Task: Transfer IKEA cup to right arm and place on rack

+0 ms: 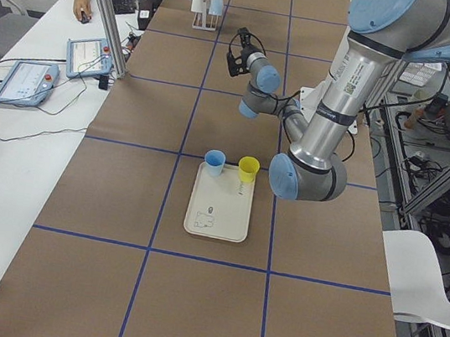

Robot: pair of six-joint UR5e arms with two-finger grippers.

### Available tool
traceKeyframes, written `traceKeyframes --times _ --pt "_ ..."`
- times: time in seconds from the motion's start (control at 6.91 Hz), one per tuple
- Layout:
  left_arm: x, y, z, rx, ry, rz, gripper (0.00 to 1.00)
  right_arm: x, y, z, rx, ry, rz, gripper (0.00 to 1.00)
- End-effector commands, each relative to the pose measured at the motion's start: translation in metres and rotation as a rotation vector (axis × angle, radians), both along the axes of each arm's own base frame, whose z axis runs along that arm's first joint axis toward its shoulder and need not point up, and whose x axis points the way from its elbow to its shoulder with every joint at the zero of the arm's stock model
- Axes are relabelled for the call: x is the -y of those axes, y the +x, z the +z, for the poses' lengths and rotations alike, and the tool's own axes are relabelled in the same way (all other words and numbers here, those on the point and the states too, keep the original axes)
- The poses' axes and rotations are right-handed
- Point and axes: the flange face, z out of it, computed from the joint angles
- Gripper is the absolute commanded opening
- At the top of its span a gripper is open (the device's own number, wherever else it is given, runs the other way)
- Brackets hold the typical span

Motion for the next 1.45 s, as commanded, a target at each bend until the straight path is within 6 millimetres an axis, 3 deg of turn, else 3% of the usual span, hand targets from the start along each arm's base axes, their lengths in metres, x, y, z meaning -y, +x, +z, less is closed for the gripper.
traceKeyframes --times 0.0,0.14,0.29,0.43,0.58,0.72,0.87,1.01,1.3 --pt "0.034 -0.118 0.060 0.293 0.077 0.074 0.91 -0.021 -0.019 -0.018 0.059 -0.036 0.035 1.00" --pt "0.040 -0.158 0.099 0.435 0.148 0.105 0.90 -0.032 -0.025 -0.027 0.082 -0.044 0.045 1.00" --pt "0.030 -0.161 0.136 0.548 0.203 0.128 0.90 -0.042 -0.024 -0.027 0.085 -0.038 0.040 1.00" --pt "0.031 -0.146 0.149 0.652 0.204 0.177 0.90 -0.045 -0.030 -0.026 0.084 -0.038 0.031 1.00" --pt "0.019 -0.146 0.185 0.748 0.210 0.227 0.88 -0.046 -0.034 -0.026 0.084 -0.041 0.026 1.00" --pt "-0.004 -0.159 0.233 0.834 0.237 0.263 0.88 -0.047 -0.036 -0.026 0.084 -0.040 0.022 1.00" --pt "-0.023 -0.173 0.265 0.891 0.212 0.297 0.88 -0.048 -0.038 -0.027 0.089 -0.046 0.024 1.00" --pt "-0.029 -0.170 0.272 0.932 0.166 0.337 0.87 -0.050 -0.042 -0.029 0.100 -0.059 0.036 1.00" --pt "-0.047 -0.137 0.249 1.021 0.109 0.421 0.87 -0.055 -0.041 -0.028 0.100 -0.059 0.033 1.00"
